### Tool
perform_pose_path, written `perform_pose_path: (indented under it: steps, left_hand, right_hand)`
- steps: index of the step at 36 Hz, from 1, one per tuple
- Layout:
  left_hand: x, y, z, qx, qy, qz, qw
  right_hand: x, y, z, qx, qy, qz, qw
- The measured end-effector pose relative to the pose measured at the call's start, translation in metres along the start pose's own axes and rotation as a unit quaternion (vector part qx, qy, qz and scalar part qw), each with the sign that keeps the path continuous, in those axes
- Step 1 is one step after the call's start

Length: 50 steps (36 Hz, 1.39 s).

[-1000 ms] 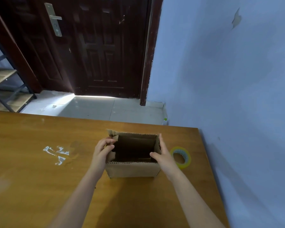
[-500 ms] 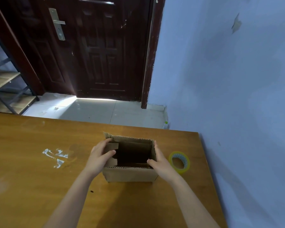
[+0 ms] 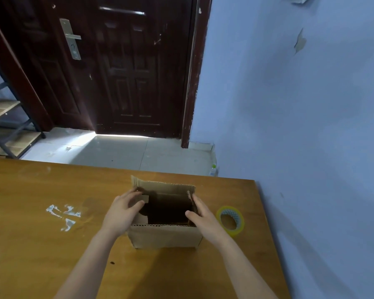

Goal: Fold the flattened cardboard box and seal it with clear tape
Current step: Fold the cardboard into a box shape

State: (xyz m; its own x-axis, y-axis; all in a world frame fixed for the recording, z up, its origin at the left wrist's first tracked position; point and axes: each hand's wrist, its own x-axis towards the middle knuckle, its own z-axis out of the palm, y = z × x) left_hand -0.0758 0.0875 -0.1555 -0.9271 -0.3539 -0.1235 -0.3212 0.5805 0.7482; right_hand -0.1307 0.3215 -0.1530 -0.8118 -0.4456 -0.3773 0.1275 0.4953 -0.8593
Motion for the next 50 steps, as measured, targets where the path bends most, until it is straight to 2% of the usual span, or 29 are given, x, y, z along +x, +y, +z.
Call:
perform_pose_path:
  steps: [4, 10, 15, 21, 26, 29, 32, 35, 39, 43, 50]
  left_hand:
    - [-0.001, 0.0, -0.002, -0.037, 0.059, 0.007, 0.998]
    - [-0.006, 0.0, -0.01, -0.109, -0.058, 0.017, 0.992]
    - [-0.014, -0.002, -0.014, -0.184, -0.113, 0.008, 0.976]
    - [-0.017, -0.012, -0.019, -0.173, -0.13, 0.029, 0.976]
    - [-0.02, -0.016, -0.022, -0.101, -0.13, 0.064, 0.984]
    - [-0.023, -0.018, -0.022, -0.027, -0.136, 0.076, 0.987]
    - [-0.023, -0.021, -0.02, 0.018, -0.147, 0.08, 0.986]
    - [-0.023, -0.022, -0.016, 0.045, -0.13, 0.069, 0.988]
    - [-0.026, -0.019, -0.01, 0.0, -0.073, 0.059, 0.996]
    - [-0.027, -0.021, -0.005, -0.069, -0.031, 0.031, 0.997]
    - [-0.027, -0.02, 0.002, -0.076, 0.002, 0.053, 0.996]
  right_hand:
    - [0.0, -0.001, -0.001, 0.03, 0.019, 0.009, 0.999]
    - [0.003, -0.001, -0.004, -0.018, 0.013, -0.019, 1.0]
    - [0.002, 0.001, 0.0, -0.029, -0.022, -0.008, 0.999]
    - [0.004, 0.001, 0.003, -0.016, 0.021, -0.013, 1.0]
    - [0.001, 0.004, 0.002, 0.04, 0.087, -0.044, 0.994]
    - [-0.002, 0.007, 0.0, 0.039, 0.074, -0.067, 0.994]
    - [-0.004, 0.008, -0.001, -0.015, 0.033, -0.088, 0.995]
    - [-0.002, 0.009, 0.0, -0.095, 0.019, -0.109, 0.989]
    - [0.001, 0.011, 0.0, -0.078, 0.039, -0.119, 0.989]
    - [-0.001, 0.012, -0.005, -0.116, 0.056, -0.133, 0.983]
    - [0.001, 0.013, -0.009, -0.141, 0.065, -0.141, 0.978]
